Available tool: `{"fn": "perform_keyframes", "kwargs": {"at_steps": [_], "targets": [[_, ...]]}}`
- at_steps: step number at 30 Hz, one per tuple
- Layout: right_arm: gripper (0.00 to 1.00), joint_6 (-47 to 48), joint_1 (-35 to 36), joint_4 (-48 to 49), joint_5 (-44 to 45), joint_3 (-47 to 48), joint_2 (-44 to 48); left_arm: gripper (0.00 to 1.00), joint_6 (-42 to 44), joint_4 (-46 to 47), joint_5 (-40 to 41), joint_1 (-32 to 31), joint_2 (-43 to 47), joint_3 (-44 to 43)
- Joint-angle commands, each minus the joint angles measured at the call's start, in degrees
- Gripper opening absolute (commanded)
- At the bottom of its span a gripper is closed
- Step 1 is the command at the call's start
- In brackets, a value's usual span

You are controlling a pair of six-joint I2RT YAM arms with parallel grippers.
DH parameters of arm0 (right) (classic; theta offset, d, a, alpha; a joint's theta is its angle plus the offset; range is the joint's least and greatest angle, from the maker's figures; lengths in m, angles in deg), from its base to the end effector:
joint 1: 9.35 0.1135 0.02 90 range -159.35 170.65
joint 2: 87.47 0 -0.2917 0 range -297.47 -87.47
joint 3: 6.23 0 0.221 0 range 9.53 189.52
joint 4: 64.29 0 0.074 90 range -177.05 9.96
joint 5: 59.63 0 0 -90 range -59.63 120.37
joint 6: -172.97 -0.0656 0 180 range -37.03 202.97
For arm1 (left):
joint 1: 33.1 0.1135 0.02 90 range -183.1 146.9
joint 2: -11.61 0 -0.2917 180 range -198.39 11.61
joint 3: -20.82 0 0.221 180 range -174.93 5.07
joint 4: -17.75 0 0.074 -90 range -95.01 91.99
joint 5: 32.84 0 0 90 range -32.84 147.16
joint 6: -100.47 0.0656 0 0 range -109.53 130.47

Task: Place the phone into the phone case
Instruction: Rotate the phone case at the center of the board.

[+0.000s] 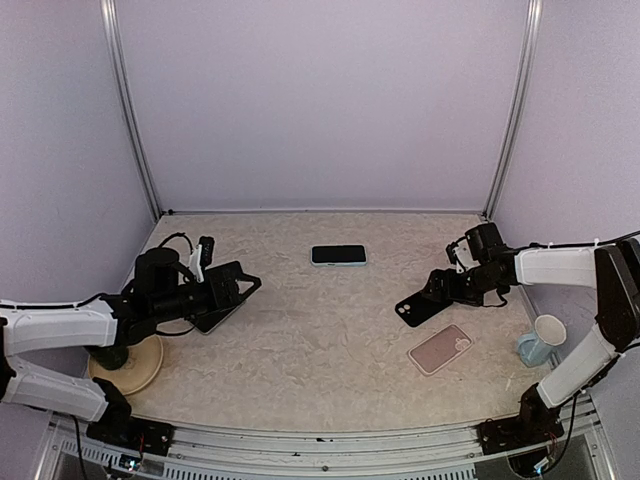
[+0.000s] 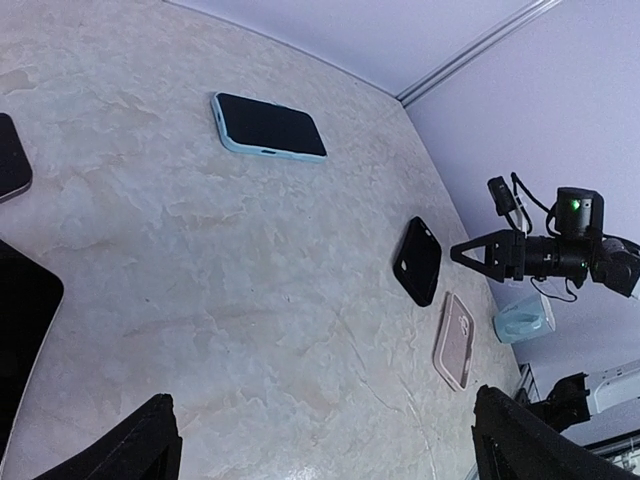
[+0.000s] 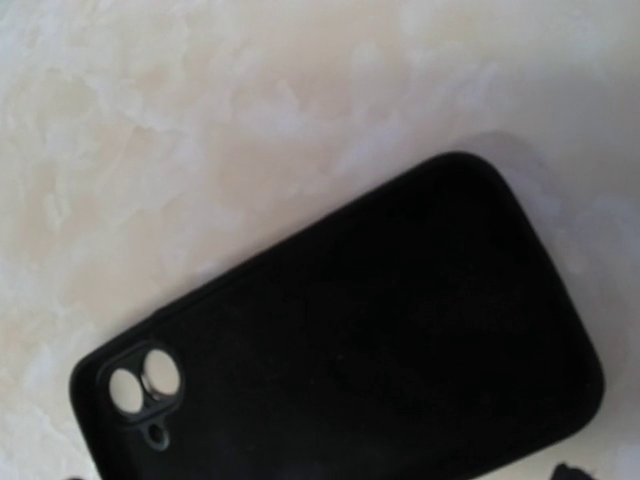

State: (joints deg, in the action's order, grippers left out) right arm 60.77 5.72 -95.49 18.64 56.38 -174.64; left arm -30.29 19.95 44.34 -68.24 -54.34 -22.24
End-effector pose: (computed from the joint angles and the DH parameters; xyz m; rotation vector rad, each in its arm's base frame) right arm 0.2711 0.0868 0.1987 0.0794 2.5935 0.5077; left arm 0.1828 -0.1465 0.2452 0.0593 2.0839 -1.0677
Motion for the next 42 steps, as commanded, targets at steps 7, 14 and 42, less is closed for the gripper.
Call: {"fn": "perform_keyframes", "kwargs": {"at_steps": [7, 14, 42], "targets": [[1.0, -1.08, -0.74, 1.25, 0.02, -1.67, -1.26, 0.99, -0.82, -1.14, 1.38, 3.2, 1.5, 0.73], [1.0, -1.16, -0.74, 1.97, -0.26, -1.14, -3.03, 0.99, -1.08, -0.58, 0.34, 3.67, 0.96, 0.42], [1.0, 2.97, 4.81, -2.36, 0.4, 17.33, -21.36, 0.99, -3.13, 3.27, -1.78, 3.67, 0.15, 3.42]]}}
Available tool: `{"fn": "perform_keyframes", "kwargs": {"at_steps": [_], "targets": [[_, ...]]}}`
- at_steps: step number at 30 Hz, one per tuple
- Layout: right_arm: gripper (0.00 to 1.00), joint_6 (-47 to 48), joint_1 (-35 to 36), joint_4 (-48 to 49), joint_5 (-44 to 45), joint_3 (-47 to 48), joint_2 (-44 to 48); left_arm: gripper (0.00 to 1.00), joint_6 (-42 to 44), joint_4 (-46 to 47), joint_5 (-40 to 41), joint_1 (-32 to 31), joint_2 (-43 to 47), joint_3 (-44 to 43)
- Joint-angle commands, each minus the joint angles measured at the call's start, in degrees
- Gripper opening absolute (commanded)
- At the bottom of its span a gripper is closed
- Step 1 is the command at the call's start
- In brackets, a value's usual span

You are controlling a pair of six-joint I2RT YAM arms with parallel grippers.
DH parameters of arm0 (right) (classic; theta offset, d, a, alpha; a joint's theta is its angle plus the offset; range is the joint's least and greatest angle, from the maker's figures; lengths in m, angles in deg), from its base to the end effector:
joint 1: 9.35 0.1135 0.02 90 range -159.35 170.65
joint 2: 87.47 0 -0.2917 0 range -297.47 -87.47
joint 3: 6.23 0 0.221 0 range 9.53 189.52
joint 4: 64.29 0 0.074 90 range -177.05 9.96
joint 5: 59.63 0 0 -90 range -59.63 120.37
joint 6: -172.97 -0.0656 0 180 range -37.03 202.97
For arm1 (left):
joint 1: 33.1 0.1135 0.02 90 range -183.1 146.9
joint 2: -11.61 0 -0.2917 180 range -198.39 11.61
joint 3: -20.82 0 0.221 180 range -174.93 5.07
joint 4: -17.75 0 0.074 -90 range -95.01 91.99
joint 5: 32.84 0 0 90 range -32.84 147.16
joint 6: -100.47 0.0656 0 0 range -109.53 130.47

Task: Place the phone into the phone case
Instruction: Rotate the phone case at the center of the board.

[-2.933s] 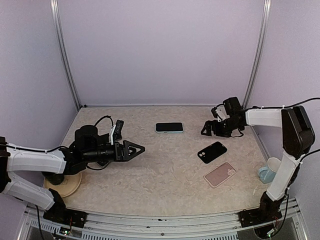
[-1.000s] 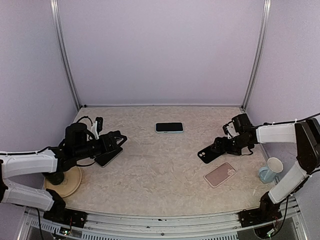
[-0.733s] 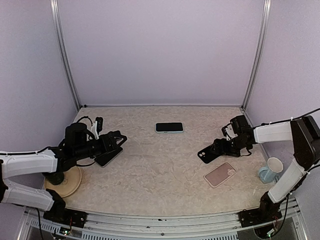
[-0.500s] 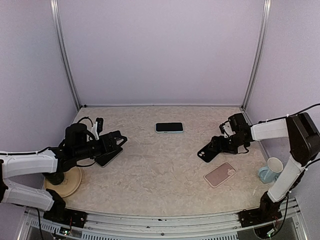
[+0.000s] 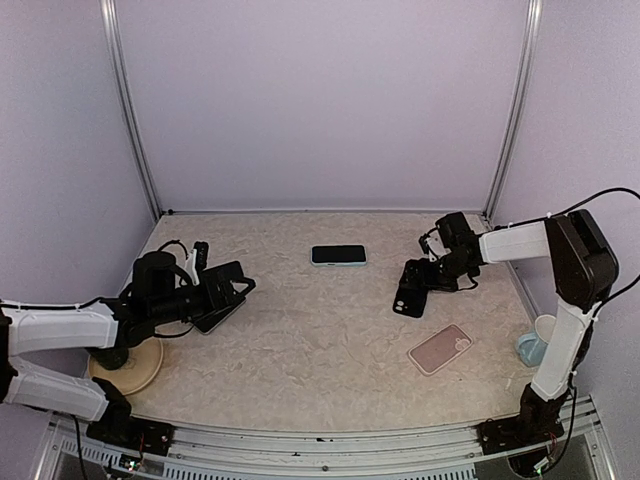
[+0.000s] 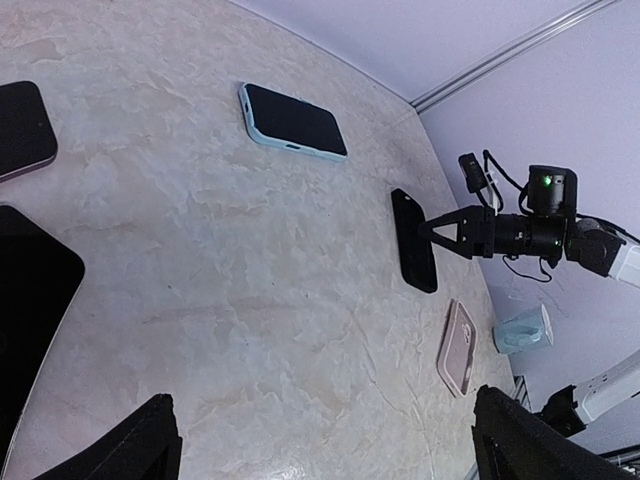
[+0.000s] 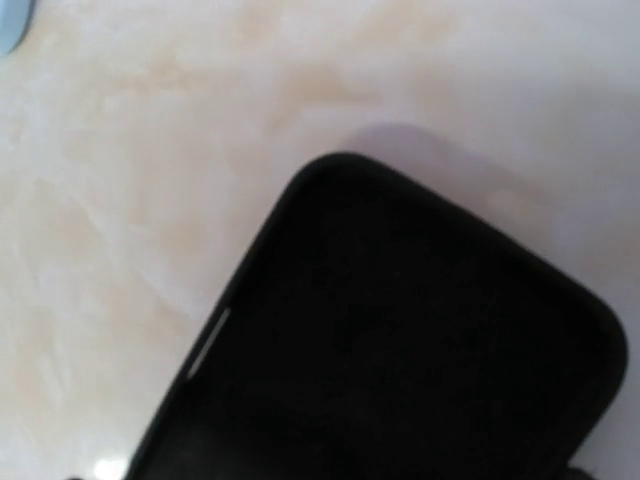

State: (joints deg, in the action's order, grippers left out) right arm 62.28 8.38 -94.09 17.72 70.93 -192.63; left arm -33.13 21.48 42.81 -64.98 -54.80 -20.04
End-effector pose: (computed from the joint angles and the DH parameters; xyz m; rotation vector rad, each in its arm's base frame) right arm 0.3432 0.1248 0.1745 -0.0162 2.6348 0.5258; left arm 0.1870 -0.1355 0.2344 -0.0365 2.1090 -1.0799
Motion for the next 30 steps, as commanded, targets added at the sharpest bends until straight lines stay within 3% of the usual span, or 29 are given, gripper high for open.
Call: {"fn": "perform_keyframes", "kwargs": {"at_steps": [1, 16, 30], "targets": [[1.0, 1.56, 2.63, -3.96, 1.43, 3.66, -4.06, 0.99, -0.31, 1.78, -0.16, 0.41, 0.87, 1.41], [1.0, 4.9, 11.33, -9.9, 1.52, 17.87, -13.64, 0.99, -0.5, 1.53, 0.51, 0.41, 1.17, 2.09], [1.0, 13.94, 18.23, -8.02, -4.0, 16.85, -14.23, 0.99, -1.55, -5.18, 7.46, 1.27, -0.74, -0.37]]}}
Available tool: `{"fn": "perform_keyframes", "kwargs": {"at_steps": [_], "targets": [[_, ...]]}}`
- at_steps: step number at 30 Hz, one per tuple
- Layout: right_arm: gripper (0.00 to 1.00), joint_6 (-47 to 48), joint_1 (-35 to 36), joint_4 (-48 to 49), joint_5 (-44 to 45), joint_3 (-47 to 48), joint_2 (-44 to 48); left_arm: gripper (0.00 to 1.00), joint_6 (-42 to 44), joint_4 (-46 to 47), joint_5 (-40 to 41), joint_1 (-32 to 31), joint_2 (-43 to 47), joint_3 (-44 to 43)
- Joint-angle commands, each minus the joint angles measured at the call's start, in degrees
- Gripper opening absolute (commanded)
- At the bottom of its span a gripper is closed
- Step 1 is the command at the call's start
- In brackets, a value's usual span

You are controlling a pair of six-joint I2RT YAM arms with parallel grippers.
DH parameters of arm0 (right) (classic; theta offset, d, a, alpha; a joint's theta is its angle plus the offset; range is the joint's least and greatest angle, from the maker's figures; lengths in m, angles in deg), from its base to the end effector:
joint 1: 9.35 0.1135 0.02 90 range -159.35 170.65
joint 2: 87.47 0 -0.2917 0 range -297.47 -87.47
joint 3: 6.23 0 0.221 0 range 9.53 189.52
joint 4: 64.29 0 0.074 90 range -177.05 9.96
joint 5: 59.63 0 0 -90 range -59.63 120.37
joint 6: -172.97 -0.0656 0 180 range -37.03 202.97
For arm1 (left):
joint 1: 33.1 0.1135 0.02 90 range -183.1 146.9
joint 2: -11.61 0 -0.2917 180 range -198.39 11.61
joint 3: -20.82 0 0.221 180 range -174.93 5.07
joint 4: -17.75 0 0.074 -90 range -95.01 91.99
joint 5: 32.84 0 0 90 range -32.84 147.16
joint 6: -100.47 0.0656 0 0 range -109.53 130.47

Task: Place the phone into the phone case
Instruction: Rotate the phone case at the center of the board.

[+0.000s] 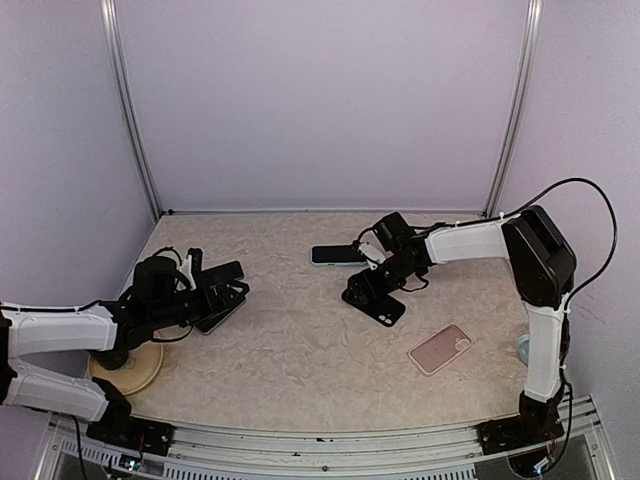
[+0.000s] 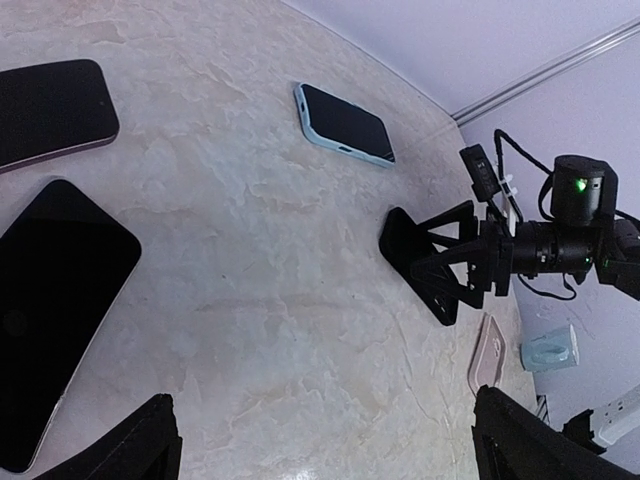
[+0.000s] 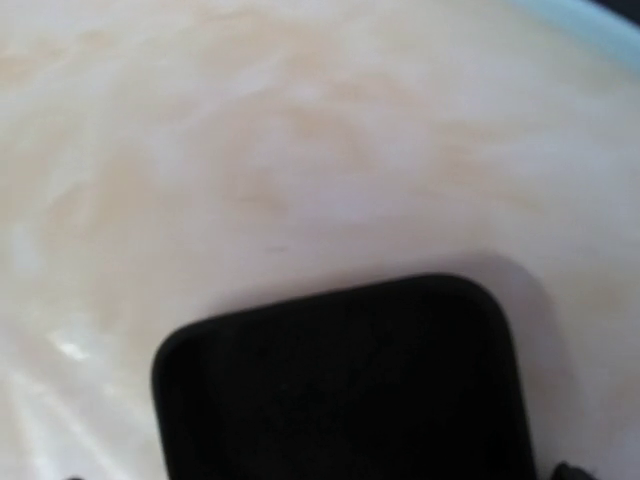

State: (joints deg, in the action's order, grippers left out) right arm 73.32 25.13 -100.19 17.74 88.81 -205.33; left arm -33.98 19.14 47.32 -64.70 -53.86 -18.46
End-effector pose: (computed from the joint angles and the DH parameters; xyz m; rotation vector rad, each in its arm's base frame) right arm 0.3477 0.2562 0.1677 -0.6532 2.5833 0.5532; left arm 0.1841 -0.1264 0.2232 -0.1227 2.1447 -0.9905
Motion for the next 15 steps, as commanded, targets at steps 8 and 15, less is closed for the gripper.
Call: {"fn": "perform_keyframes", "kwargs": {"at_steps": [8, 15], "targets": [[1.0, 7.41, 2.87, -2.87, -7.58, -2.37, -0.16, 0.99, -1.63, -7.58, 5.71, 2.41, -5.72, -5.45], [1.0, 11.46, 4.8, -4.31, -11.6, -3.02, 0.36, 0.99, -2.09, -8.06, 6.73, 4.43, -7.83, -6.67]]}}
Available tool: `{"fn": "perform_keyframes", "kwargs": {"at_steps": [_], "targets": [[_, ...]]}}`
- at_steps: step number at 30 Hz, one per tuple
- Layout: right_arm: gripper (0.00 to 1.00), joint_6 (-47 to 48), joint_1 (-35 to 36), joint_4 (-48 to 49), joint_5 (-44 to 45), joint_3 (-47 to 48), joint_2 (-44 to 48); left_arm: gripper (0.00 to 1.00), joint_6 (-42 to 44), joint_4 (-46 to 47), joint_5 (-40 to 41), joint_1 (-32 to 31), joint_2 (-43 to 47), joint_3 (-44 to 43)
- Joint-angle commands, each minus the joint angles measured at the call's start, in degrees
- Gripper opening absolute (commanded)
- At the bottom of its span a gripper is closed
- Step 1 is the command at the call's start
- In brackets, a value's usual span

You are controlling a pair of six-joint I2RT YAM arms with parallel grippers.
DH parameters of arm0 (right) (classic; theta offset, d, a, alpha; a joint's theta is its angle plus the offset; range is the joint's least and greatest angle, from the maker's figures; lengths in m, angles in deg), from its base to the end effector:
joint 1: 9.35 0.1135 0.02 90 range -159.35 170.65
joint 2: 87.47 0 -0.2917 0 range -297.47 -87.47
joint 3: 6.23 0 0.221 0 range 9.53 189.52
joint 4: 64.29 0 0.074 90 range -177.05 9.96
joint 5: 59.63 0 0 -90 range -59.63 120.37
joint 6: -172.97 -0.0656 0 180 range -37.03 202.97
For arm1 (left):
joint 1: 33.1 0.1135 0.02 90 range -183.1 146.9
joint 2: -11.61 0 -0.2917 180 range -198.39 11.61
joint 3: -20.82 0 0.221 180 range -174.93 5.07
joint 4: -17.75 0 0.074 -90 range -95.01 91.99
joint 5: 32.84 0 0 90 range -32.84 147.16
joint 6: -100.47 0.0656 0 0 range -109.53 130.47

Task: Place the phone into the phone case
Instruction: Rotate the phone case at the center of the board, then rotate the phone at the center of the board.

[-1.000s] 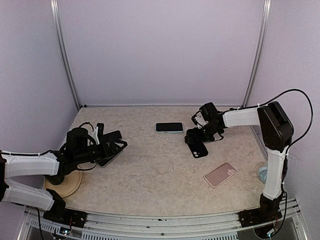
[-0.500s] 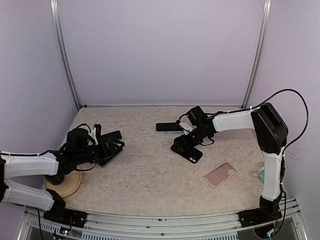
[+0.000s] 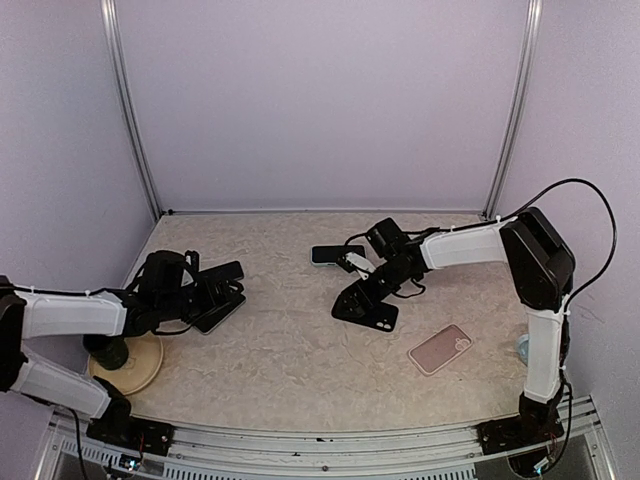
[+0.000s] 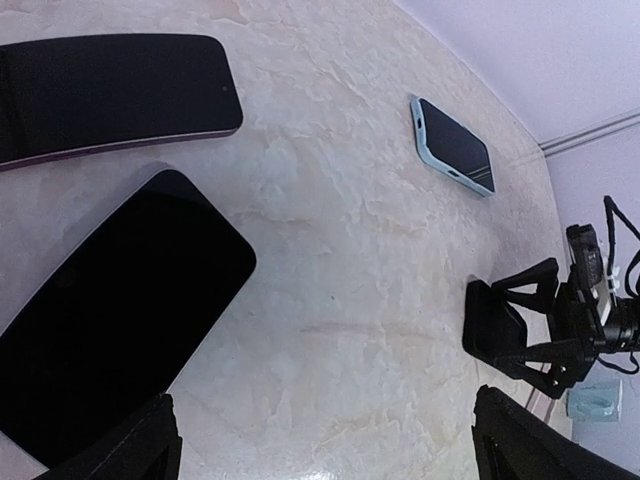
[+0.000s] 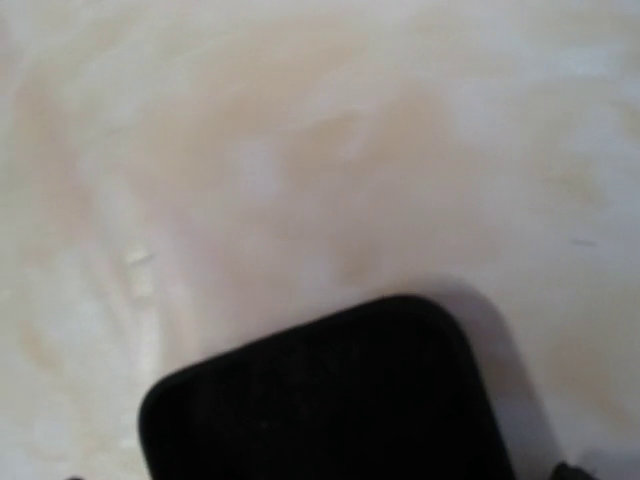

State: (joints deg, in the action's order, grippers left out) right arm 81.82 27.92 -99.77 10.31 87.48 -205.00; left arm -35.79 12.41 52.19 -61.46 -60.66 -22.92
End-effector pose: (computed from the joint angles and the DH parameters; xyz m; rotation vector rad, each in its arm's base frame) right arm 0.3256 0.2760 0.1663 -0.9501 2.4959 0.6865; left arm 0.2094 -0.1195 0.2081 -0.3030 2.2633 -0.8165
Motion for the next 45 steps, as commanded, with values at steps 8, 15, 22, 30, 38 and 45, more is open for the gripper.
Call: {"fn": "perform_keyframes", "kwargs": {"at_steps": [8, 15, 22, 30, 38, 45], "targets": [[1.0, 3.7, 3.72, -6.31, -5.69, -2.09, 0.71, 0.99, -0.94, -1.91, 2.23, 4.03, -2.84, -2.48], [1.0, 1.28, 3.86, -5.18, -3.77, -1.75, 5.55, 0.99, 2.67, -3.34, 2.69, 4.75, -4.46, -4.09], [1.0, -0.94, 3.82, -4.18, -4.86, -2.21, 9.8, 0.99, 8.18, -6.18, 8.5, 4.8, -7.83, -5.92], [1.0, -2.47, 3.85, -3.26, -4.9, -4.04, 11.33, 0.99, 10.77, -7.79, 15.96, 4.39, -11.0, -7.6], [1.0, -3.07, 3.8, -2.97, -5.3, -4.39, 12.59, 0.99, 11.41, -9.55, 18.18, 4.36, -12.69, -8.8], [1.0, -3.99, 3.83, -1.7, -4.95, -5.51, 13.92, 0.99, 10.54, -9.17, 13.89, 4.21, -16.38, -8.63]]}}
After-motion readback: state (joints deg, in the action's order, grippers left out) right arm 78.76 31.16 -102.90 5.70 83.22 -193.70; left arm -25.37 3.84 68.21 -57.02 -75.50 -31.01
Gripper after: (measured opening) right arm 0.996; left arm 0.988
